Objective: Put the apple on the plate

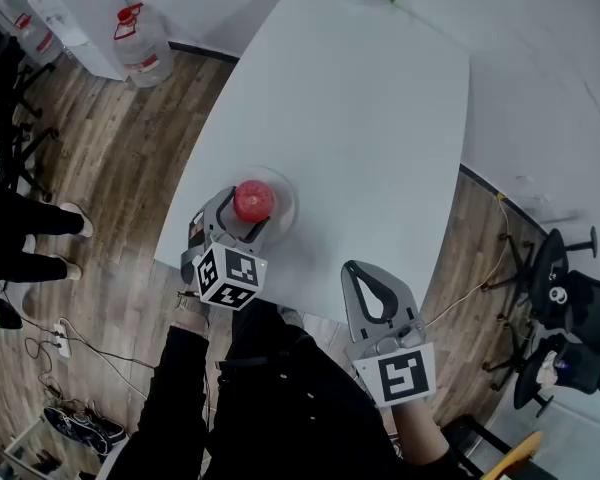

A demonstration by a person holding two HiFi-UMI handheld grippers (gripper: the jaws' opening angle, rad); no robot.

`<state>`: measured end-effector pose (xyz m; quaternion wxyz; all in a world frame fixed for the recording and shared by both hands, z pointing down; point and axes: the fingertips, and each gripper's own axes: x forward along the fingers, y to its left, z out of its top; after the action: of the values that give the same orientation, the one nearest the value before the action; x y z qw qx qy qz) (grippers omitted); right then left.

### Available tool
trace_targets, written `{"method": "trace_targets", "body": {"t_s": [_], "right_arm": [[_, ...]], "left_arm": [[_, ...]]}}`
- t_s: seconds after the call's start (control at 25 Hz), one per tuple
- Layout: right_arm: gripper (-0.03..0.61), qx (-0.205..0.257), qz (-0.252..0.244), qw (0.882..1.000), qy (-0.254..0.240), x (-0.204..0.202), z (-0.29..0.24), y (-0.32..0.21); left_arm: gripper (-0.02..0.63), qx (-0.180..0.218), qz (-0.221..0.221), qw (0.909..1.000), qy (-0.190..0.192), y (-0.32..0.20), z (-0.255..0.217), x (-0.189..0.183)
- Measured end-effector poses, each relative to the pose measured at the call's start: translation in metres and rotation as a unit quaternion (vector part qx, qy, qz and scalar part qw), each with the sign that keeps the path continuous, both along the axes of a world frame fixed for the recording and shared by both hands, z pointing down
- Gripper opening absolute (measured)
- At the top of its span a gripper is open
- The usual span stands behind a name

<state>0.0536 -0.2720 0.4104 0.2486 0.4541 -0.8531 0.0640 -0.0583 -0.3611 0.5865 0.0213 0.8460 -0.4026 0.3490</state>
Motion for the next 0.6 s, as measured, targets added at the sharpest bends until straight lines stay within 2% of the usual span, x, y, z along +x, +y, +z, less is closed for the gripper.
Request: {"method": "trace_targets", "body": {"t_s": [0.16,0.28,0.6], "right_arm": [[0.041,-0.003,0.001,1.0,0.001,0.0,0.0,0.0],[0.043,-0.002,0.0,1.0,0.001,-0.001,0.0,0.001],[0.043,-0.002,-0.005,1.0,0.001,-0.003,-0.001,0.01]], "left_arm": [[0.345,-0.012,-0.009,0.9996,0.022,0.001,0.0,-0.001],[0.345,-0.019,0.0,0.9994,0.031,0.005,-0.002,0.001],[0.351,-0.014,-0.008,0.9982,0.058,0.012,-0.017,-0.004]]}}
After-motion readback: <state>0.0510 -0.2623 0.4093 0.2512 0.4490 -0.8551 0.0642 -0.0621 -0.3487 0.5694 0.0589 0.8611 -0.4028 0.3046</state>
